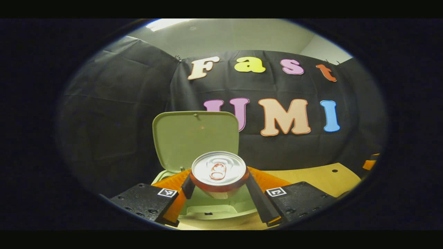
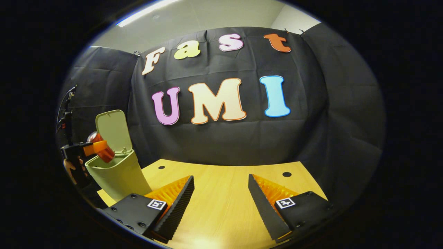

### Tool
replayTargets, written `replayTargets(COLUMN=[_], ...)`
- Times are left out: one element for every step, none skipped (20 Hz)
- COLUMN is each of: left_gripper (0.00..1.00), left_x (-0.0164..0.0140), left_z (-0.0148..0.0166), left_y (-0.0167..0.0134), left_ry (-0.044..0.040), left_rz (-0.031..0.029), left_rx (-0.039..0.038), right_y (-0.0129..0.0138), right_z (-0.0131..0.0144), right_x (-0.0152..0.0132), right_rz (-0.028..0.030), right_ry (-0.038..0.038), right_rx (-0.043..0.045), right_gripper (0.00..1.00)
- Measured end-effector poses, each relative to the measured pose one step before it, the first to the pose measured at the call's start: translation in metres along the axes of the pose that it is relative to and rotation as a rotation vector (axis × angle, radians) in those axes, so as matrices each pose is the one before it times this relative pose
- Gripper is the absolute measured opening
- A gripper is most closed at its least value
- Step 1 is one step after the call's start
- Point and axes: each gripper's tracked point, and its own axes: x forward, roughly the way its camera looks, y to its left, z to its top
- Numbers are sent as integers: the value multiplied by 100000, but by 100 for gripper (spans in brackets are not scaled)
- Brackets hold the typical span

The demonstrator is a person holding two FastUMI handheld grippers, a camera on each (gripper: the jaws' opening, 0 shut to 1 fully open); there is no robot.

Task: Press the lid of the desktop garbage bin to open it, pick up the crumpled paper on the desktop and throw it into the bin, then pick up the pop can on the desktop and drop it into the bin, and finally close the garbage bin lid.

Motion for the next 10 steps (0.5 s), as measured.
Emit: replayTargets(left_gripper=[80,85,91,93,93,93,94,93,93,92], left_x=[-74,-61,76,155,72,249,409,586,598,661], left_z=[-25,-75,7,338,818,774,903,828,968,1066], left_y=[386,261,377,261,56,-146,61,138,162,252], left_ry=[130,299,-36,-820,-1566,-1899,-1798,-1635,-1333,-1724], left_rz=[424,413,946,523,-122,-545,-543,-511,-109,96], left_rx=[-326,246,847,710,230,366,893,1143,673,310], right_y=[239,258,209,161,-9,38,33,18,-139,-249], right_z=[-31,-36,-37,130,38,57,124,81,116,198], right_x=[66,-61,-215,-45,-12,-48,-192,-129,-132,-277], right_rz=[441,487,295,47,-240,-303,-167,-245,-741,-1332], right_ry=[164,372,-19,-266,-264,-151,-320,-273,-363,-879], right_rx=[-637,-690,-785,-962,-1003,-638,-336,45,112,-105], right_gripper=[99,99,99,99,99,98,99,99,98,99])
